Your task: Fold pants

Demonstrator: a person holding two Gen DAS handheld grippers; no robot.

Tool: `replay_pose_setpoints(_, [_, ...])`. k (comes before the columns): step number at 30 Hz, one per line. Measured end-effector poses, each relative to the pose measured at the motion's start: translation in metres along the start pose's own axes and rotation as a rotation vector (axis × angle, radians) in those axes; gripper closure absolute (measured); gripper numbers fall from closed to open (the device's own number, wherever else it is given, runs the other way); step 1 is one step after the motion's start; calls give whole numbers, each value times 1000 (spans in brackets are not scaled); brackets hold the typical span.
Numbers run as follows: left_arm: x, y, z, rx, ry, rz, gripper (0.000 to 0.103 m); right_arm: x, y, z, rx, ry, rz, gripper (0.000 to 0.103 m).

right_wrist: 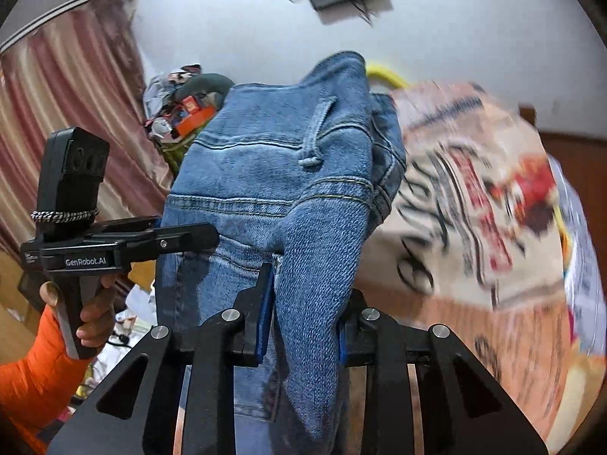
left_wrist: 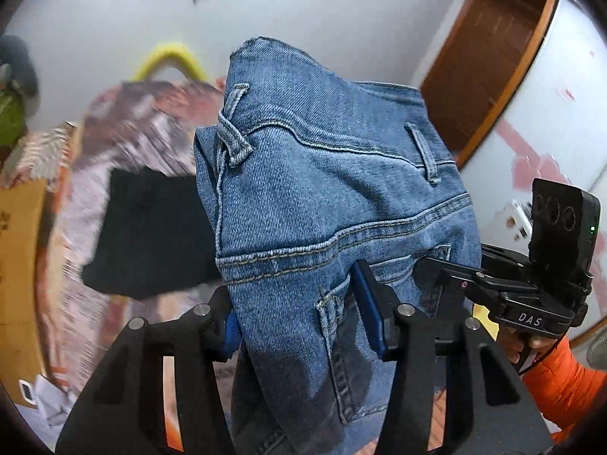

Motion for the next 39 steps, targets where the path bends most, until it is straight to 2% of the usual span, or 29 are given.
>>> replay_pose_setpoints(6, [49, 16, 31, -72, 24, 62, 52, 21, -43, 44, -6, 58, 22, 79])
replay_pose_setpoints(12, [105, 2, 49, -89, 53, 132, 52, 21, -96, 69, 37, 90, 28, 79])
replay_pose_setpoints(26, [195, -115, 57, 21, 135, 225, 54, -30, -230, 80, 190, 34, -29, 80])
replay_pose_setpoints(31, [224, -165, 52, 89, 202, 230, 54, -45, -265, 78, 244, 40, -69, 81])
replay_pose_setpoints(39, [241, -212, 43, 165, 253, 246, 54, -68, -299, 64, 328, 7, -116, 78])
Point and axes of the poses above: each gripper's, at about its wrist camera, not at the fingertips, and y roughly against the way its jaws point, x to its left, z to its top, the point moved 6 cm from there along -y, roughly the way its jaws point, and after that the axes turned 3 degrees about z, right-handed, at the moved point
